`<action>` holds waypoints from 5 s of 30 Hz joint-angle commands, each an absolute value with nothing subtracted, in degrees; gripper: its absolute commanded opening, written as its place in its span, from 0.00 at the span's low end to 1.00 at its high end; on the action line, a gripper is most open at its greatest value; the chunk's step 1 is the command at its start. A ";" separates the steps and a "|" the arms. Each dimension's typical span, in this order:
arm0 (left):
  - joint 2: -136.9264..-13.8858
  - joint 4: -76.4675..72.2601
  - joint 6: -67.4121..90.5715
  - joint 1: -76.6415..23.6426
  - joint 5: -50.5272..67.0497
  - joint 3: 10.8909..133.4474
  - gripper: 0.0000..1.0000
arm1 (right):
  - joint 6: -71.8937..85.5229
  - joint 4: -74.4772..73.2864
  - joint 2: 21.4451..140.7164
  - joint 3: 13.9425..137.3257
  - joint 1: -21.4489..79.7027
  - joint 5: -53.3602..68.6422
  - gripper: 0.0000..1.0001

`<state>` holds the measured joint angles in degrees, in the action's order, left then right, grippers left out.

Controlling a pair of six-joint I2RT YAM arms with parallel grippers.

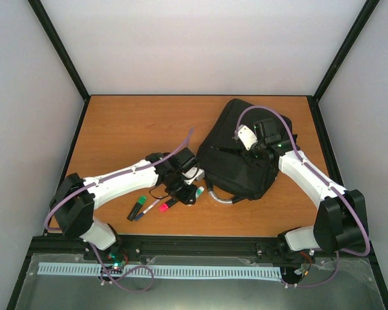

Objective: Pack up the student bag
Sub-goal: Pick up the stationery from the center of the board, then place the stationery in the student bag, then pick up the stationery from the center of the board.

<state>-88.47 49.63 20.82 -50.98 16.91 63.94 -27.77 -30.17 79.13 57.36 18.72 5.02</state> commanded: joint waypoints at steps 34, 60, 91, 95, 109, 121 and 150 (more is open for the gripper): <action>-121.89 41.45 19.86 -42.99 16.14 106.61 0.17 | -27.21 -28.11 77.19 57.04 17.57 9.54 0.03; -109.79 36.43 23.32 -42.63 17.52 90.23 0.25 | -27.18 -28.35 78.37 57.16 17.52 9.91 0.03; -104.40 9.79 30.79 -43.51 18.60 76.11 0.29 | -27.56 -28.22 79.38 57.13 17.22 9.24 0.03; -100.35 15.47 27.60 -44.62 15.19 73.15 0.40 | -27.67 -28.16 78.90 57.13 17.22 8.76 0.03; -85.97 30.19 27.85 -45.19 1.06 54.49 0.52 | -27.75 -28.66 79.37 57.29 17.19 9.92 0.03; -77.78 38.11 34.38 -51.16 -2.97 44.23 0.56 | -27.77 -28.95 79.00 57.46 17.15 10.11 0.03; -80.12 42.60 44.87 -57.29 -10.80 40.12 0.48 | -27.02 -29.27 78.21 57.39 17.14 11.54 0.03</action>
<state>-78.78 40.32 42.94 -56.71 -8.38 38.37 -27.40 -29.34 79.24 57.04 17.26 8.86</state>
